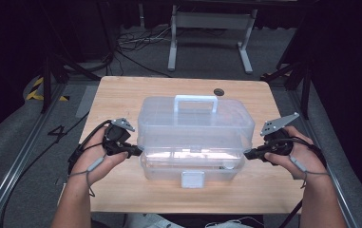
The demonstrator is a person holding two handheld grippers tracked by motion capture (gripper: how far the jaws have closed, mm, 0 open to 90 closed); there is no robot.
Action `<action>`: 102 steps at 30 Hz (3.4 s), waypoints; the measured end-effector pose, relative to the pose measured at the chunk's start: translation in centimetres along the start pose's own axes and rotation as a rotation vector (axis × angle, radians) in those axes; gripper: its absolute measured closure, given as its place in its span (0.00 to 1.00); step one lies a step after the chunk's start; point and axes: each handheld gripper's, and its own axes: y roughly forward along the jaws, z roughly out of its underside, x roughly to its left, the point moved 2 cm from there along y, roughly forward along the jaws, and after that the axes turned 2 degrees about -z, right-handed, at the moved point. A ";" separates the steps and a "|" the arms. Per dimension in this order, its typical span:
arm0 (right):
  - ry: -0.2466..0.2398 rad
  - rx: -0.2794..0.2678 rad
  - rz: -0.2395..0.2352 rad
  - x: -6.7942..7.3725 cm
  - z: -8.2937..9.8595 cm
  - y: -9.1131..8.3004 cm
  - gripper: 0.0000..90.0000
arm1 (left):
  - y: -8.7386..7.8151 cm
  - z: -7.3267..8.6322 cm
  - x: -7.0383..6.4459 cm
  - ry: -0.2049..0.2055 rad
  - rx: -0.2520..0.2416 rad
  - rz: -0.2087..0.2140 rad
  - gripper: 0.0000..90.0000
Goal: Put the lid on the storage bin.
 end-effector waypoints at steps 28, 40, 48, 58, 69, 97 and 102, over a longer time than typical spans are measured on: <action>-0.014 0.099 -0.027 -0.1 0.5 1.1 1.00 | 1.1 0.4 -0.3 0.058 0.109 0.014 1.00; -0.017 0.125 -0.038 -0.2 0.6 1.5 0.99 | 1.4 0.5 -0.3 0.070 0.137 0.015 1.00; -0.022 0.147 -0.037 -0.1 0.6 1.8 0.99 | 1.6 0.6 -0.3 0.082 0.155 0.020 1.00; -0.027 0.172 -0.043 -0.1 0.7 2.0 0.99 | 1.9 0.7 -0.4 0.085 0.180 0.029 1.00; -0.029 0.195 -0.054 -0.1 0.9 2.3 0.99 | 2.1 0.8 -0.4 0.100 0.207 0.034 1.00; -0.031 0.241 -0.077 -0.2 1.2 2.7 0.99 | 2.2 1.1 -0.5 0.115 0.262 0.037 1.00; -0.030 0.256 -0.077 -0.3 1.3 2.7 0.99 | 2.4 1.2 -0.6 0.114 0.284 0.032 1.00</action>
